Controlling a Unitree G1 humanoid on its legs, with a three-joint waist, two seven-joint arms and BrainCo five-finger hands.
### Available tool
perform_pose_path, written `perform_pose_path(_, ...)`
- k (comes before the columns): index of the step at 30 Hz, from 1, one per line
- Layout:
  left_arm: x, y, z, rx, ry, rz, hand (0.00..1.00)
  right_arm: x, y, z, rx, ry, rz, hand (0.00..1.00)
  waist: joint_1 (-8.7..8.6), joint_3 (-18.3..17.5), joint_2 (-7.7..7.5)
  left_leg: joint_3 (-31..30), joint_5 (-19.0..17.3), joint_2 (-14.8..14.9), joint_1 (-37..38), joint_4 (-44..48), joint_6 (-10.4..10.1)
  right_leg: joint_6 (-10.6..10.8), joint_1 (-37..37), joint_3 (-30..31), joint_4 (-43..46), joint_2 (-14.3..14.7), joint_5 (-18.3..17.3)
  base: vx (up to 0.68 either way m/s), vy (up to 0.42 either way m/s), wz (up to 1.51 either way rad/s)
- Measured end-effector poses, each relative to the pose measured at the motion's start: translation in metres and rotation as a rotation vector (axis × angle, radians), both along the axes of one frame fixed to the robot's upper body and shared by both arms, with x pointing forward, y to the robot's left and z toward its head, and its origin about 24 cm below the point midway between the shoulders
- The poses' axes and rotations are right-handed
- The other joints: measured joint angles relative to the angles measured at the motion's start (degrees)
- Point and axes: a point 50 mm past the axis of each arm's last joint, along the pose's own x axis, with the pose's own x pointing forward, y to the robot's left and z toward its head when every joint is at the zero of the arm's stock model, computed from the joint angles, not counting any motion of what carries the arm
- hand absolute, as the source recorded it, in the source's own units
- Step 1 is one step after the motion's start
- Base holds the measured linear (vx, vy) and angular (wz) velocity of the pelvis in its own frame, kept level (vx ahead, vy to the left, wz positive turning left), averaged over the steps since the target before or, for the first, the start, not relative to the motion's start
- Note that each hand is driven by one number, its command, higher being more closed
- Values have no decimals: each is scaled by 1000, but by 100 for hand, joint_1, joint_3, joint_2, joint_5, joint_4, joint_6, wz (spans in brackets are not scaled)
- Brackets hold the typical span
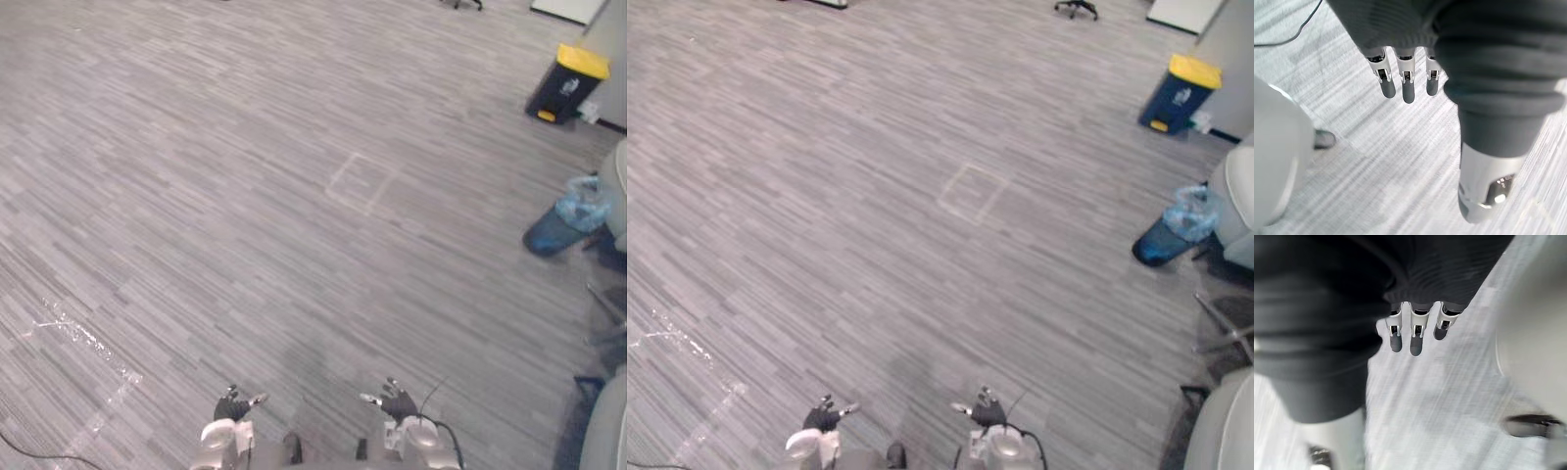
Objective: Organize the slippers on the shoe rack
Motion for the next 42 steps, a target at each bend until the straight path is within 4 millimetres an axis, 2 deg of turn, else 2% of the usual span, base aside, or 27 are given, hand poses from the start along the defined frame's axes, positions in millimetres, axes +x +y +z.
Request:
perform_pose_path(1, 3, -5, 0, 0, -2, -29, 0, 1, -1, 1, 4, -8, -18, 0, -59, -1, -18, -158, -120, 114, 140, -101, -135, 238, -31, -213, -1707, 109, 342, 494, -266, 74)
perform_pose_path(2, 4, -6, 0, 5, -2, -54, 0, 0, -1, 0, 10, -2, -24, 0, -58, -36, -97, -233, -151, 89, 266, -230, -170, 355, 19, -362, -2529, 62, 613, 442, -256, 70)
perform_pose_path(3, 3, -6, -1, 11, 11, -77, 0, -2, -2, -1, 13, 7, -35, 0, -99, -15, -170, -336, -212, 86, 569, -433, -249, 280, 17, -452, -2800, 8, 1253, 526, -296, 53)
perform_pose_path(4, -2, -15, -4, -14, 34, -81, 0, -2, -6, -2, 2, 16, -35, 0, -153, -97, -42, -451, -293, 323, 869, -622, -303, -124, 152, -506, -2654, 167, 1290, 613, -274, 50)
perform_pose_path(7, -8, -27, -6, -48, 41, -95, 0, -1, -15, -1, -4, 11, -76, 0, -208, -114, 114, -424, 98, 459, 1037, -162, -768, -388, 122, -782, -1409, -23, 491, 588, -242, 46)
perform_pose_path(9, -14, -27, -8, -61, 47, -57, 0, -4, -13, 0, -3, 7, -64, 0, -328, -215, 234, -502, 151, 533, 270, 1976, -1058, -305, 760, -903, -1816, 113, 99, 661, -223, 53)
perform_pose_path(10, -14, -26, -7, -68, 34, -18, 0, -4, -11, 0, -1, 4, -53, 0, -243, -181, 328, -495, 545, 660, -293, 3288, -1470, -344, 1106, -823, -2197, 330, -27, 641, -132, -8)
perform_pose_path(11, -13, -21, -4, -61, 11, 5, 0, -2, -4, 0, 7, 5, -26, 0, -113, -130, 405, -373, 559, 888, -833, 4471, -1554, -431, 1395, -703, -2407, 543, -98, 630, -89, -61)
perform_pose_path(12, -8, -14, -1, -51, -14, 39, 0, 0, 6, -1, 28, 11, -5, 0, -5, -48, 431, -107, 415, 1100, -1177, 5186, -1381, -475, 1798, -525, -2615, 677, -161, 693, -65, -72)
perform_pose_path(14, -4, -2, 3, -17, -44, 53, 0, -5, 22, -4, 59, 37, 17, 0, 98, 23, 260, 349, 198, 1248, -1681, 5390, -1031, -505, 2519, -291, -3103, 649, -209, 565, -18, -57)
perform_pose_path(15, -1, 2, 6, -9, -65, 62, 0, -4, 26, -4, 71, 38, 19, 0, 130, 50, 137, 622, 95, 1338, -2035, 5163, -898, -500, 2894, -168, -3391, 564, -204, 562, 57, -65)
perform_pose_path(17, 4, 5, 9, -8, -90, 84, 0, -2, 27, -3, 70, 32, 17, 0, 197, 49, 122, 922, -47, 1333, -2541, 4124, -808, -496, 3290, -52, -3656, 330, -204, 625, 172, -77)
perform_pose_path(18, 3, 2, 9, -14, -86, 82, 0, -5, 21, -4, 53, 40, 15, 0, 237, 4, 193, 829, 704, 1064, -2616, 1932, -767, -333, 3573, 25, -3731, 145, -280, 596, 256, -65)
perform_pose_path(19, 4, 1, 9, -14, -90, 75, 0, -7, 19, -5, 47, 49, 16, 0, 266, -6, 210, 763, 1147, 978, -2603, 1843, -699, -248, 3606, 74, -3740, 93, -325, 581, 280, -44)
perform_pose_path(20, 7, 8, 10, 10, -90, 63, 0, -10, 23, -8, 53, 74, 21, 0, 269, -39, -20, 927, 1011, 733, -2416, 1680, -676, -214, 3682, 169, -3777, -173, -328, 452, 199, 9)
perform_pose_path(23, 4, 18, 8, 34, -68, 70, 0, -10, 23, -11, 31, 95, 68, 0, 222, -96, -126, 802, 963, 612, -2468, 2018, -524, -15, 3472, 586, -3725, -137, 545, 511, 201, 7)
perform_pose_path(25, -9, 26, 4, 51, -31, 87, 0, -12, 20, -11, 21, 98, 66, 0, 227, -188, -196, 870, 731, 424, -2310, 2279, -504, 296, 3301, 971, -2736, -259, 866, 460, 230, -26)
perform_pose_path(28, -24, 28, -2, 72, 28, 41, 0, -19, 11, -14, -3, 116, 69, 0, 83, -201, -230, 971, 181, 98, -1293, 1306, -226, 710, 2074, 1260, 303, -473, 1395, 450, 159, -13)
perform_pose_path(29, -24, 29, -3, 73, 43, 38, 0, -12, 11, -11, -4, 99, 77, 0, 71, -143, -265, 1064, 135, 81, -947, 1198, -186, 574, 1469, 1120, 1266, -521, 1061, 335, 40, -19)
perform_pose_path(31, -26, 23, -6, 53, 64, 37, 0, -4, 9, -7, -12, 63, 76, 0, 53, -11, -68, 1167, 131, 231, -203, 755, -191, 207, 884, 650, 1685, -404, 468, 451, 60, -43)
perform_pose_path(32, -26, 17, -7, 38, 65, 35, 0, 1, 7, -3, -17, 35, 75, 0, 40, 93, 114, 1240, 134, 357, 314, 422, -194, 43, 674, 293, 1422, -266, 165, 543, 50, -32)
perform_pose_path(34, -22, 13, -6, 29, 54, 30, 0, 3, 8, -2, -9, 22, 68, 0, 0, 50, 59, 1272, 133, 409, 766, 164, -193, 10, 285, -216, 503, -205, -67, 540, -50, 4)
perform_pose_path(36, -14, 6, -4, 20, 34, 0, 0, 4, 6, -1, -9, 15, 57, 0, -46, 33, -17, 1221, 117, 422, 1012, -67, -216, -2, 49, -491, -1146, -116, 168, 477, -160, 37)
perform_pose_path(37, -12, 2, -4, 13, 31, -17, 0, 5, 6, -1, -11, 16, 57, 0, -80, -2, -73, 1176, 64, 377, 1141, -207, -310, -8, 45, -496, -2304, -31, 639, 415, -166, 41)
perform_pose_path(38, -14, 1, -5, 12, 35, -27, 0, 4, 5, -2, -12, 23, 57, 0, -91, 4, -128, 1074, 29, 301, 1241, -280, -373, -143, 64, -417, -2610, 5, 1397, 529, -195, 25)
perform_pose_path(39, -12, -10, -5, -15, 35, -33, 0, 8, 1, -1, -25, 17, 57, 0, -81, -3, 75, 891, 22, 523, 1412, -294, -456, -356, 130, -437, -2476, 183, 1450, 546, -174, -3)
perform_pose_path(42, -15, -19, -7, -44, 40, -13, 0, 9, -2, 0, -24, 12, 37, 0, -96, -29, 235, 673, 266, 762, 1310, 586, -863, -531, 207, -447, -1860, 353, 643, 554, -203, -15)
